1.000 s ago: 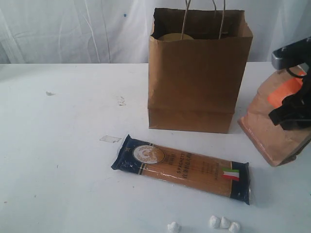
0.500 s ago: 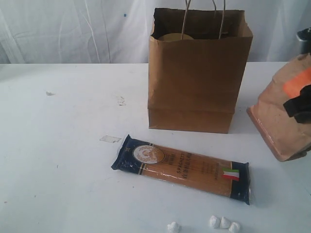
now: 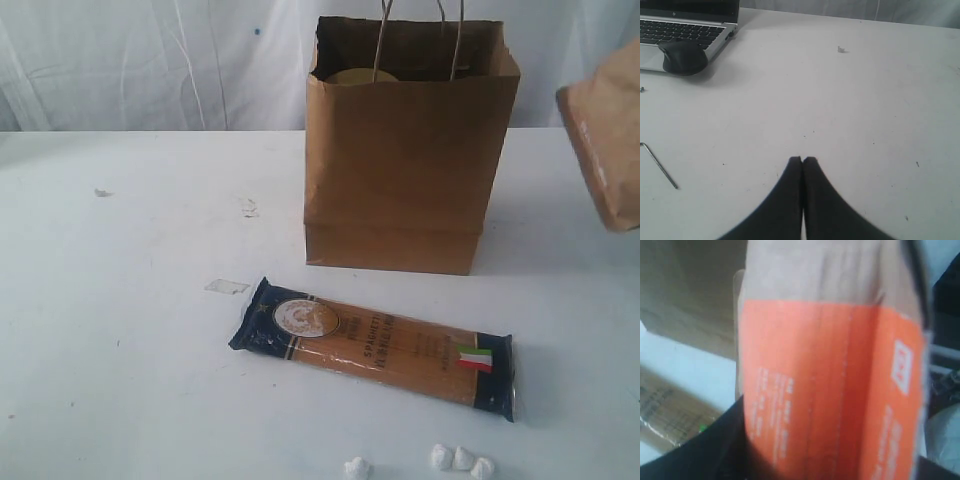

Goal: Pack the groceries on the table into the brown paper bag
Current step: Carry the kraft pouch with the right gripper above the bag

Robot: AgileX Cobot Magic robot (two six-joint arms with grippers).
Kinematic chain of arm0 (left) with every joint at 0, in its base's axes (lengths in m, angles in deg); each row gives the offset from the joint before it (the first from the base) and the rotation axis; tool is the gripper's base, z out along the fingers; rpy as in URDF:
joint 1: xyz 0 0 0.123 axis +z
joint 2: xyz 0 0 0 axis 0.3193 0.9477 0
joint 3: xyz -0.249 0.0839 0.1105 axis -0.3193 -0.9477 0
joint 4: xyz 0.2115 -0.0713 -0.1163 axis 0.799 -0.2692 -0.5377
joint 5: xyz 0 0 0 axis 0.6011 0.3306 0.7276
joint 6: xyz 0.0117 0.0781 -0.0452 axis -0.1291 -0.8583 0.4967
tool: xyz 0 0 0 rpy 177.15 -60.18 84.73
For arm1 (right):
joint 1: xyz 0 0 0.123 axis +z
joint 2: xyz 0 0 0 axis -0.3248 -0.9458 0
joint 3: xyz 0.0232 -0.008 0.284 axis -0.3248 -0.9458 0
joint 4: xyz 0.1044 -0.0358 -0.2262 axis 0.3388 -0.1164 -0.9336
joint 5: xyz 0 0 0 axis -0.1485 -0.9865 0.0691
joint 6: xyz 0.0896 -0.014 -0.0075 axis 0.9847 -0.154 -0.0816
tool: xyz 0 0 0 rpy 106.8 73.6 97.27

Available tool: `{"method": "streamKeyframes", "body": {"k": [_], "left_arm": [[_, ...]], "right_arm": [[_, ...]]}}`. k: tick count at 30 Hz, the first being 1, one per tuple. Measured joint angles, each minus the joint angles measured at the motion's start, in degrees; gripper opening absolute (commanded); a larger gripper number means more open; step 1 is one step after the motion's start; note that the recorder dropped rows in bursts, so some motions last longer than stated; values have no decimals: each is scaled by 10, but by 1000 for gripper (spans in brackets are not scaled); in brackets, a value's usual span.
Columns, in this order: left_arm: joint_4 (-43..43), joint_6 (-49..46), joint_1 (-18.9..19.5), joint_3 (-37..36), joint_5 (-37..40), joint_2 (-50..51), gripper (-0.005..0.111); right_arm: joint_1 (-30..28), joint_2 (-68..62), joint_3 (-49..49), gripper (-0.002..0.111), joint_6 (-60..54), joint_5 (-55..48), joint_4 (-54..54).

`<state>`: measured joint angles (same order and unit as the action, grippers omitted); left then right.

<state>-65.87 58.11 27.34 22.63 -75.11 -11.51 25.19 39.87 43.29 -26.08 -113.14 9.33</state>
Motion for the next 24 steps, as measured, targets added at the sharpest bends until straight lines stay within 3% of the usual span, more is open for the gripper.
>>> {"method": "streamKeyframes", "body": {"k": [11,18,24], "left_arm": [[0,0,-20,0,0,0,0],[0,0,-34,0,0,0,0],[0,-1,-34,0,0,0,0]], "right_arm": [[0,17,63,41,53,86,45],[0,-177,211,41,40,127,162],[0,-356,365,41,18,74,203]]}}
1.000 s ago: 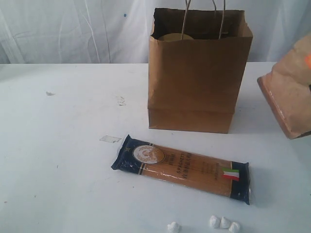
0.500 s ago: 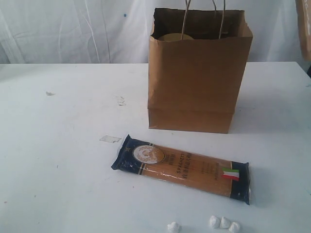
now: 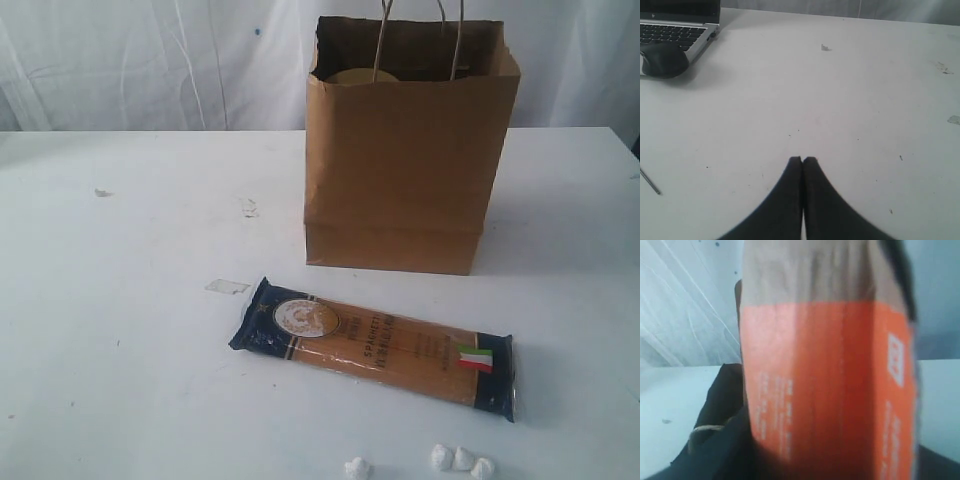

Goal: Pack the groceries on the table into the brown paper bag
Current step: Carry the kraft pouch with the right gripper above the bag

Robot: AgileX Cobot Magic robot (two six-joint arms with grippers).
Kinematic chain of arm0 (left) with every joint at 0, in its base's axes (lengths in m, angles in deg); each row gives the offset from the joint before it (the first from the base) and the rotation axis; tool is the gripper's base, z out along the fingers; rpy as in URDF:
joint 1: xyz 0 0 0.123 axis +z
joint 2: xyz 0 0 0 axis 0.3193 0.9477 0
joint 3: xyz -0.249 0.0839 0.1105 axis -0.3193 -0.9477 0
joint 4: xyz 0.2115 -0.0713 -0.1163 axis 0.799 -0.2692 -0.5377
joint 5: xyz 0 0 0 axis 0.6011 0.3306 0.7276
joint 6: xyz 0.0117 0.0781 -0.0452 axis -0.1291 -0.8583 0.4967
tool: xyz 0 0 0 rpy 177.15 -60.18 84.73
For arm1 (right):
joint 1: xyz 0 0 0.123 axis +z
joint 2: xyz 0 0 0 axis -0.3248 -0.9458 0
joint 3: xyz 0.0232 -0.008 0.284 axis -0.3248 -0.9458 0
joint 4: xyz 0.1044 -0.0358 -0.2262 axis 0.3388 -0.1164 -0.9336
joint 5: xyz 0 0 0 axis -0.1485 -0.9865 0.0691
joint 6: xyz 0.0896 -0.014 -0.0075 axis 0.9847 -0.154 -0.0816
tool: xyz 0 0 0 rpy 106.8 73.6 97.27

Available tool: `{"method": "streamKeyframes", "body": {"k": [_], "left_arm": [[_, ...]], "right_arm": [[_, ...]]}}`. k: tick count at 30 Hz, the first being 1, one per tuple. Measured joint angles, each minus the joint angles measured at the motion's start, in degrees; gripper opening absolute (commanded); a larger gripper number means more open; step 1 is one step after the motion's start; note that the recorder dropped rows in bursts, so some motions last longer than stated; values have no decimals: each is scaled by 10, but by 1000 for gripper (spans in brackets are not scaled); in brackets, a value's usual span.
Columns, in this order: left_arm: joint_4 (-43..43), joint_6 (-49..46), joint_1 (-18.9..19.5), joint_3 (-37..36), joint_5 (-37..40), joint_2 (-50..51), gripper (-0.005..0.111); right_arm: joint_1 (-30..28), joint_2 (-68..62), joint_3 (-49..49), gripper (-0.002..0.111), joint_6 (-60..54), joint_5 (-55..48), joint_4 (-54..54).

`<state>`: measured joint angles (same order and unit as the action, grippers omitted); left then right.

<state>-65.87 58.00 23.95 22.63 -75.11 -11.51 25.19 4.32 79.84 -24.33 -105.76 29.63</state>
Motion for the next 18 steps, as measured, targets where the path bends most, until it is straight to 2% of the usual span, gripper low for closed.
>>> {"method": "streamKeyframes", "body": {"k": [4,14,18], "left_arm": [[0,0,0,0,0,0,0],[0,0,0,0,0,0,0],[0,0,0,0,0,0,0]], "right_arm": [[0,-55,10,41,-47,-28,2],[0,-85,10,41,-64,-17,23],[1,-85,10,41,-86,-39,-26]]}}
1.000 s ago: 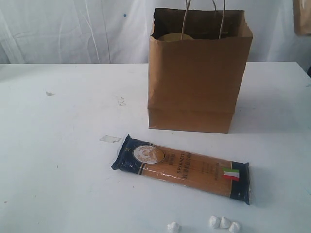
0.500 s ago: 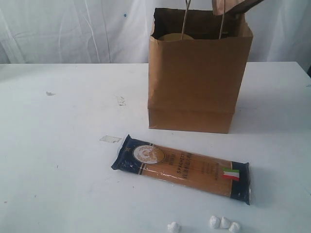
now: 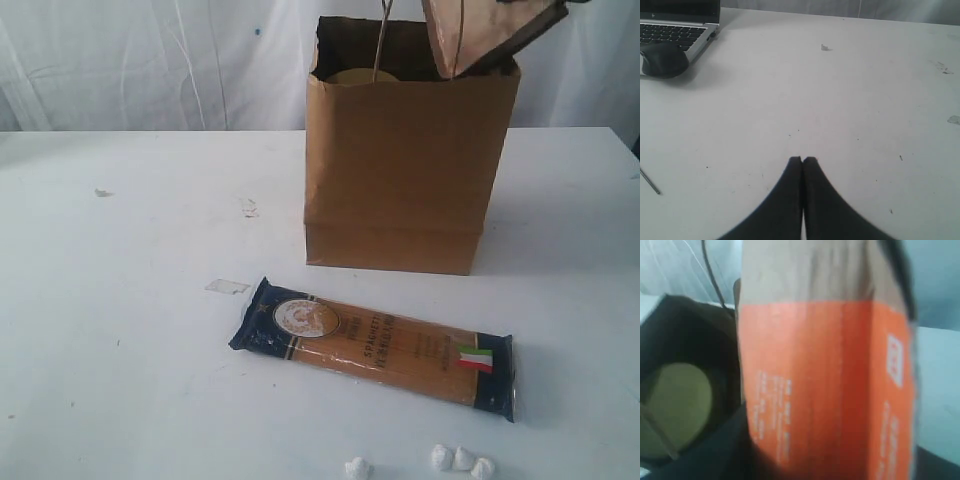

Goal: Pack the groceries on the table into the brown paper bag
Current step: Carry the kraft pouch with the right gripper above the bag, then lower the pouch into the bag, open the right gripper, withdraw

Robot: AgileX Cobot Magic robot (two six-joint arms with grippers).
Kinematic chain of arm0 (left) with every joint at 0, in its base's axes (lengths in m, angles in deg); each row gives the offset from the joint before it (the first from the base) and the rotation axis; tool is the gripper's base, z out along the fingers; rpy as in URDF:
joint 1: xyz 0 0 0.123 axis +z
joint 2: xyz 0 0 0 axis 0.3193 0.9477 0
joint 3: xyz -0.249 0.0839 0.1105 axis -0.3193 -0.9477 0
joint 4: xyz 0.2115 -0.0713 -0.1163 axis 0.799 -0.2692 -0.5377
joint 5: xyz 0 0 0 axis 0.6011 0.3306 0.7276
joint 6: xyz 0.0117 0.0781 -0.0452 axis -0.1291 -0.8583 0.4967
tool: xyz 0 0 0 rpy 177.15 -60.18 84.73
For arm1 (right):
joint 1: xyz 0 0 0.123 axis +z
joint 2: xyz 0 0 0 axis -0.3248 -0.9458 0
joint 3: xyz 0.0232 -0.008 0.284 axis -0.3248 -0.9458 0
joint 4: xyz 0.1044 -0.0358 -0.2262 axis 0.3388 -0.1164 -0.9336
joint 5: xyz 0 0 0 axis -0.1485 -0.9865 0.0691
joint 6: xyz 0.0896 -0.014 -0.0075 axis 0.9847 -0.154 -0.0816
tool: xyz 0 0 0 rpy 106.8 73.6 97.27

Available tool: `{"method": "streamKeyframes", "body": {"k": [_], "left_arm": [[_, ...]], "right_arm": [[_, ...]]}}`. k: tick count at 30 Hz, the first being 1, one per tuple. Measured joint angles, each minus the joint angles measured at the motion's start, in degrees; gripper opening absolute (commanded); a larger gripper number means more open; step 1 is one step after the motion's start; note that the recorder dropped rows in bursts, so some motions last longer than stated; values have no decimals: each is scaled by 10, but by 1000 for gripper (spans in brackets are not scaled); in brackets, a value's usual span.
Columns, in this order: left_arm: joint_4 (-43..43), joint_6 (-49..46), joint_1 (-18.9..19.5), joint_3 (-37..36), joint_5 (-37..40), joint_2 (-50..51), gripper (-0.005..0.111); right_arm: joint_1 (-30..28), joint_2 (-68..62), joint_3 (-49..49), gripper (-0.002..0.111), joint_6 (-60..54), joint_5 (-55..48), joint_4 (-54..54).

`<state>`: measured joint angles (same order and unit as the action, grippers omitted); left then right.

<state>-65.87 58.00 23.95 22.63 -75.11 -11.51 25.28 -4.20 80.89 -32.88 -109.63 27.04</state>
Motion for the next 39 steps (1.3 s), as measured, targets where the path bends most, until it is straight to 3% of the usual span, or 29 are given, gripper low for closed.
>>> {"method": "streamKeyframes", "body": {"k": [5,18,25,39], "left_arm": [[0,0,0,0,0,0,0],[0,0,0,0,0,0,0],[0,0,0,0,0,0,0],[0,0,0,0,0,0,0]], "right_arm": [[0,0,0,41,18,-27,-81],[0,0,0,41,22,-16,-58],[0,-2,0,52,-24,-11,-29],[0,-15,1,52,-39,4,-28]]}}
